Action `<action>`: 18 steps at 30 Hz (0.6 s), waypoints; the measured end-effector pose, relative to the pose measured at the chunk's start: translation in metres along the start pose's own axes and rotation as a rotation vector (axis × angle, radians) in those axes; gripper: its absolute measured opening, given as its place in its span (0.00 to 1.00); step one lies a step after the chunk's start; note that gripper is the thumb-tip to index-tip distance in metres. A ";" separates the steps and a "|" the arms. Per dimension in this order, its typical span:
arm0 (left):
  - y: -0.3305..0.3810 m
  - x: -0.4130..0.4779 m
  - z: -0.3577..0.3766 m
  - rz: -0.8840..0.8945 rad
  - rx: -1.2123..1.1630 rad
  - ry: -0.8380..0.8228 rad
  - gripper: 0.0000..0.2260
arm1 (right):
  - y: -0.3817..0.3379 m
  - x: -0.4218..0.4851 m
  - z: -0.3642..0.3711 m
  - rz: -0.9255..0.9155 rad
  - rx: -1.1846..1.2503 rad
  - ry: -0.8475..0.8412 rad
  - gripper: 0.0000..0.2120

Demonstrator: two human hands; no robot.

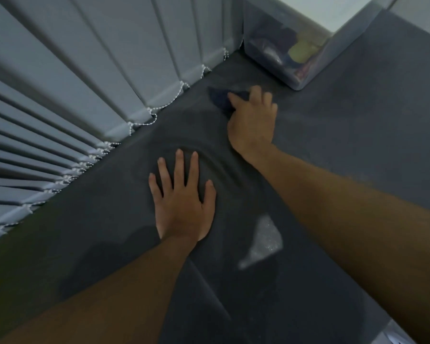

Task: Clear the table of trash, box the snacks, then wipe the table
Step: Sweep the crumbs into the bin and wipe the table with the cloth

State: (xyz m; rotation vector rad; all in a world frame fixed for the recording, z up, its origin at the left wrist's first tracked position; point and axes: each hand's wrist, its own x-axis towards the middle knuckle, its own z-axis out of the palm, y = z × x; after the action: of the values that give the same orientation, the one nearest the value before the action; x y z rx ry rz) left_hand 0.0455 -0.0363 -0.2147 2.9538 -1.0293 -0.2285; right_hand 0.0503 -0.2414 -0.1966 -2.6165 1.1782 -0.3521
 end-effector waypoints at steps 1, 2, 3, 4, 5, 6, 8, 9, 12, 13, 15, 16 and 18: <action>0.000 0.000 0.000 0.001 0.001 -0.003 0.30 | -0.003 -0.007 0.001 -0.130 0.020 -0.028 0.22; 0.000 0.000 0.000 0.001 0.004 -0.003 0.30 | -0.002 -0.014 0.002 -0.271 0.043 -0.073 0.22; 0.000 0.001 0.000 0.001 0.007 -0.004 0.30 | 0.001 -0.017 0.002 -0.392 0.050 -0.131 0.23; 0.001 0.000 0.000 0.000 0.007 -0.006 0.30 | 0.008 -0.016 0.000 -0.465 0.037 -0.173 0.23; 0.001 0.000 -0.001 0.000 0.004 -0.006 0.30 | 0.018 -0.012 -0.002 -0.473 0.015 -0.180 0.24; 0.000 0.000 -0.001 0.001 0.001 -0.004 0.30 | 0.026 -0.007 -0.005 -0.424 -0.006 -0.150 0.24; 0.000 -0.001 -0.001 -0.001 -0.008 -0.001 0.30 | 0.041 -0.005 -0.009 -0.197 -0.034 -0.053 0.24; -0.001 -0.001 0.000 -0.001 -0.011 0.001 0.30 | 0.045 -0.009 -0.012 -0.076 -0.032 -0.016 0.24; 0.000 0.000 0.000 0.003 -0.015 0.001 0.30 | 0.043 -0.040 -0.017 -0.081 -0.018 -0.003 0.25; 0.001 0.000 0.000 0.002 -0.020 0.002 0.30 | 0.044 -0.052 -0.019 -0.174 -0.003 -0.022 0.25; 0.001 0.000 -0.001 -0.003 -0.026 0.002 0.30 | 0.054 -0.075 -0.022 -0.358 0.020 -0.070 0.24; 0.001 -0.001 -0.002 -0.004 -0.027 0.002 0.30 | 0.063 -0.082 -0.022 -0.405 0.008 -0.073 0.24; 0.002 -0.002 -0.003 -0.001 -0.042 0.006 0.30 | 0.083 -0.086 -0.025 -0.302 -0.012 -0.012 0.23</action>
State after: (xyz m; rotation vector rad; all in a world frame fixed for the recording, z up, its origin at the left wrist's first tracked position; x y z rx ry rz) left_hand 0.0432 -0.0365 -0.2111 2.9158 -1.0092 -0.2376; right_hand -0.0708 -0.2327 -0.2101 -2.8047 0.7808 -0.3856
